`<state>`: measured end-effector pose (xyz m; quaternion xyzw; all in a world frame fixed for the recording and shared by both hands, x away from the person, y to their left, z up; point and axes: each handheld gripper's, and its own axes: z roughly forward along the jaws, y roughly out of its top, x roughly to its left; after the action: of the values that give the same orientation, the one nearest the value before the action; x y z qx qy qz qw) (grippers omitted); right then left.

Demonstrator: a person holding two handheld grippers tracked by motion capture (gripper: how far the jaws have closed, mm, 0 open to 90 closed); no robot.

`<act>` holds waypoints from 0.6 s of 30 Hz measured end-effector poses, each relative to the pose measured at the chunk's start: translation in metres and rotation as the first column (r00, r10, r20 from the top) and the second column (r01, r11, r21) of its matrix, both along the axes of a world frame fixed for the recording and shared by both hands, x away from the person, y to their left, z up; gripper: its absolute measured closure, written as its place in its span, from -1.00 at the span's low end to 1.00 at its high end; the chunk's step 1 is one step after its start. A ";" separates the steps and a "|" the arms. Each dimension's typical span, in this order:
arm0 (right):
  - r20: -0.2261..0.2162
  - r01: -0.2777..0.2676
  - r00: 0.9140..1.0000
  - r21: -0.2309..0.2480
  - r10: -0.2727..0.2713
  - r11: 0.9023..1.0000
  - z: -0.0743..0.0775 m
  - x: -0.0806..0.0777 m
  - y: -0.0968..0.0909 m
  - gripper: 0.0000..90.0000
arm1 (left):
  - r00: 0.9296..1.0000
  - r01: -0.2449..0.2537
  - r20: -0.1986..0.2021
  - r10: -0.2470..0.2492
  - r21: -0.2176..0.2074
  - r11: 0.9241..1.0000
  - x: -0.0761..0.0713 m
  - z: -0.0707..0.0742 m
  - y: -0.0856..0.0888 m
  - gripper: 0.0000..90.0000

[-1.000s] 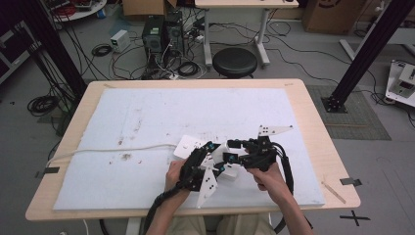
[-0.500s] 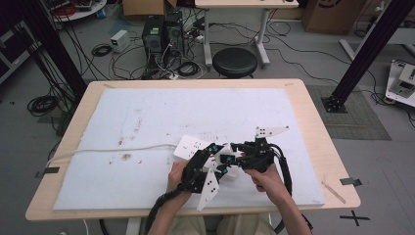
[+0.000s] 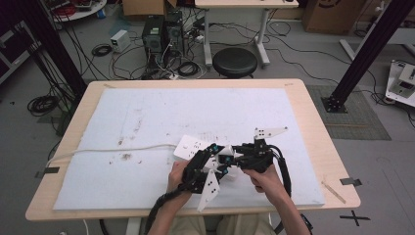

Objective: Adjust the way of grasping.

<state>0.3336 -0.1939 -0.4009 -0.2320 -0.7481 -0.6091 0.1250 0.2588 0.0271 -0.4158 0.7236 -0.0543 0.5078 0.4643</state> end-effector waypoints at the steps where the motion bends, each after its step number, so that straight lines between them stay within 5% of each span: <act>1: -0.002 -0.005 1.000 -0.001 0.005 1.000 0.000 0.000 0.000 0.18 | 1.000 0.000 0.000 0.000 0.002 1.000 0.000 0.000 0.000 -0.06; 18: 0.007 0.001 1.000 0.011 -0.002 1.000 -0.003 0.000 -0.001 0.36 | 1.000 0.005 0.007 -0.005 0.009 1.000 0.000 0.000 -0.001 -0.06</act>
<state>0.3331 -0.1944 -0.4034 -0.2296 -0.7449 -0.6142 0.1231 0.2585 0.0266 -0.4161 0.7235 -0.0599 0.5091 0.4623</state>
